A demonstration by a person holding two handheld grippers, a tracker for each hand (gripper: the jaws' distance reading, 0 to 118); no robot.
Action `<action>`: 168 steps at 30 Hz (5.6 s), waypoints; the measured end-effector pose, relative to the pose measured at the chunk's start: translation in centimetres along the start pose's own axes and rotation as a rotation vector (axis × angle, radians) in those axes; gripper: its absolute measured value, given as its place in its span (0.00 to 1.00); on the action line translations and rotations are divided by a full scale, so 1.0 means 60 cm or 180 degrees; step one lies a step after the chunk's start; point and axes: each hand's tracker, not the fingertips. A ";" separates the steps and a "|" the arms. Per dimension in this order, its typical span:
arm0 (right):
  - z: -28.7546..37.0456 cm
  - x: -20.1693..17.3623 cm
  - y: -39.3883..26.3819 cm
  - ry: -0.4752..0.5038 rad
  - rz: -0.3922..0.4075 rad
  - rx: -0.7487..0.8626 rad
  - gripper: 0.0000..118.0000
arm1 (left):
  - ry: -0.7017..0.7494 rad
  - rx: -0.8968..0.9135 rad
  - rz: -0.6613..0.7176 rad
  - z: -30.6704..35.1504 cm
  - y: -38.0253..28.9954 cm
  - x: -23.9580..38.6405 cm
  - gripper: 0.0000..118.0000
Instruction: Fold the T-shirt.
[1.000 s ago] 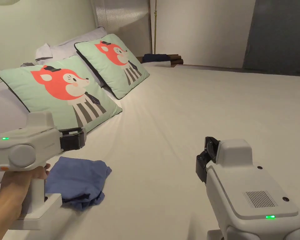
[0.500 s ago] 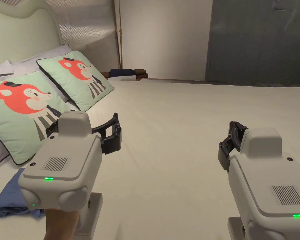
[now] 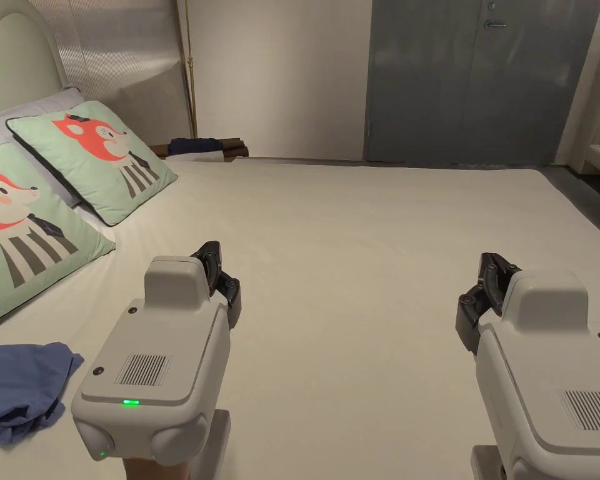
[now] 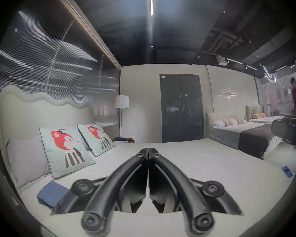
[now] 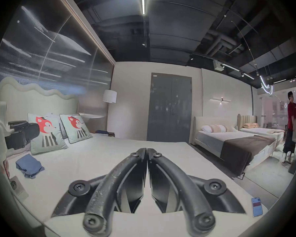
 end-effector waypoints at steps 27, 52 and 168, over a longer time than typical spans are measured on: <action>0.006 0.008 0.007 -0.0080 0.0001 0.0050 0.00 | -0.0068 -0.0032 -0.0037 0.008 0.002 0.007 0.00; 0.007 0.014 0.009 -0.0099 0.0018 0.0062 0.01 | -0.0116 -0.0039 0.0016 0.012 0.003 0.009 0.00; 0.016 0.016 0.014 -0.0190 -0.0022 0.0093 0.95 | -0.0222 -0.0014 0.0114 0.028 0.010 -0.002 0.98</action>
